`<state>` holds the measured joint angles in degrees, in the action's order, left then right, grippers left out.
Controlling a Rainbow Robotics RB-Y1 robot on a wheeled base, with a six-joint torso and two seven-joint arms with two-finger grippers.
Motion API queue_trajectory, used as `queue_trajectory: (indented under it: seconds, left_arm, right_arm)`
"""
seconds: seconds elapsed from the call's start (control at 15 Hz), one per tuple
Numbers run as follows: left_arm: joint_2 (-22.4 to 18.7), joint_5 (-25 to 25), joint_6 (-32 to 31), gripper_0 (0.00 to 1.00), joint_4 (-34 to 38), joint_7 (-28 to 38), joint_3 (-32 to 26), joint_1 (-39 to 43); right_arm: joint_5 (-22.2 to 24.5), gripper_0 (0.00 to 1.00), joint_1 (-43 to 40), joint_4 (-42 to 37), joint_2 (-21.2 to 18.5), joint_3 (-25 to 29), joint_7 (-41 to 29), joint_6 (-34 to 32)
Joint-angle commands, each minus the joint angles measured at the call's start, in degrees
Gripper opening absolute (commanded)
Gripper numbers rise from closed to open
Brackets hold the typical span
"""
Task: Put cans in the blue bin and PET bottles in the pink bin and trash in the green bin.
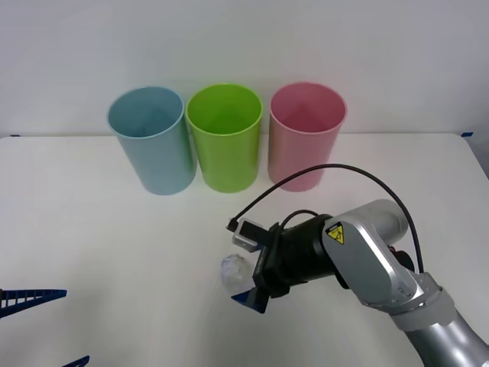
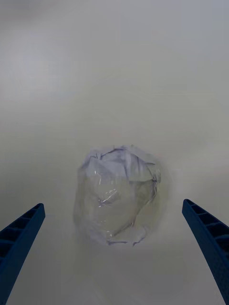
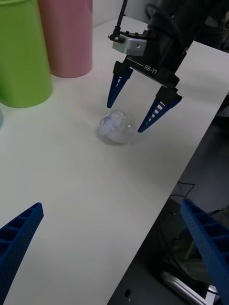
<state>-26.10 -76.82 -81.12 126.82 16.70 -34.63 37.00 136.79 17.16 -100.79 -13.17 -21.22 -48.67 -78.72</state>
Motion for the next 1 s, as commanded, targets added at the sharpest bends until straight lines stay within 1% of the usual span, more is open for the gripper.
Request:
queue_trajectory:
  seconds: [0.07,0.33,0.6,1.0]
  left_arm:
    - [0.00,0.00,0.00,1.00,0.00,0.00,0.00,0.00]
    - [0.00,0.00,0.00,1.00,0.00,0.00,0.00,0.00]
    - [0.00,0.00,0.00,1.00,0.00,0.00,0.00,0.00]
    - [0.00,0.00,0.00,1.00,0.00,0.00,0.00,0.00]
  right_arm:
    - [0.05,1.00,0.95,2.44,0.95,-0.31,0.50,0.85]
    - [1.19,1.00,1.30,3.15,1.39,-1.11,0.77,1.37]
    - [1.81,1.00,1.83,5.26,1.48,-2.42,1.03,3.75]
    - [1.99,1.00,2.09,6.31,1.48,-4.18,1.29,5.86]
